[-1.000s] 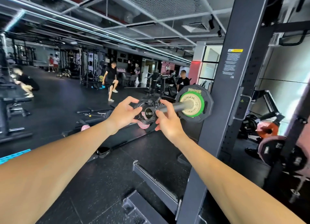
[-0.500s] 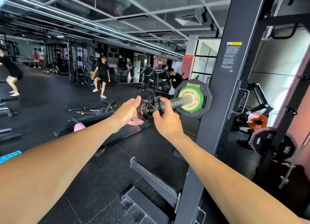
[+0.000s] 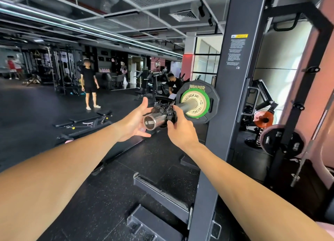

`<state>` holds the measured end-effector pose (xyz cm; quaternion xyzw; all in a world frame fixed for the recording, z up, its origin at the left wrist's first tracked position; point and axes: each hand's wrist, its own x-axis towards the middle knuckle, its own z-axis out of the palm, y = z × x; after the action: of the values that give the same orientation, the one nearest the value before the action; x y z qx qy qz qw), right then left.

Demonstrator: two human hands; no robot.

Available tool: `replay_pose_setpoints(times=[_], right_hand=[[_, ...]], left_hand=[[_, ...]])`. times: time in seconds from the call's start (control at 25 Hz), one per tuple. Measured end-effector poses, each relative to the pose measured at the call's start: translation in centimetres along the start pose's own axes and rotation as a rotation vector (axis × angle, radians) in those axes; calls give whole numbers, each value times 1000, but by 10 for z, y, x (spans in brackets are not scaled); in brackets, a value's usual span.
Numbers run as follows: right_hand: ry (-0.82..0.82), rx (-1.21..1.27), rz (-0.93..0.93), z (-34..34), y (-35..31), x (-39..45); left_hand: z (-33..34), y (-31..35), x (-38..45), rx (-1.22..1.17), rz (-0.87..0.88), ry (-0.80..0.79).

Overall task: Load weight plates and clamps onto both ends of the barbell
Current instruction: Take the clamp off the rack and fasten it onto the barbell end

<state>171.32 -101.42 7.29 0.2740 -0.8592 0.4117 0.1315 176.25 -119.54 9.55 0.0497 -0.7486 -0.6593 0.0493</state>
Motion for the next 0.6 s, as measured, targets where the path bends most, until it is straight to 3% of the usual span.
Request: replay_pose_setpoints(times=[0.28,0.48,0.6], right_hand=[[22,12,43,-14,65,82],[36,-49,76,-24,113,144],[69,-53,117,-26,137,172]], left_hand=[[-1,14,122,-29,-107,-161],[18,25,202,251,-67,-173],[28,26,243,290,-67,-184]])
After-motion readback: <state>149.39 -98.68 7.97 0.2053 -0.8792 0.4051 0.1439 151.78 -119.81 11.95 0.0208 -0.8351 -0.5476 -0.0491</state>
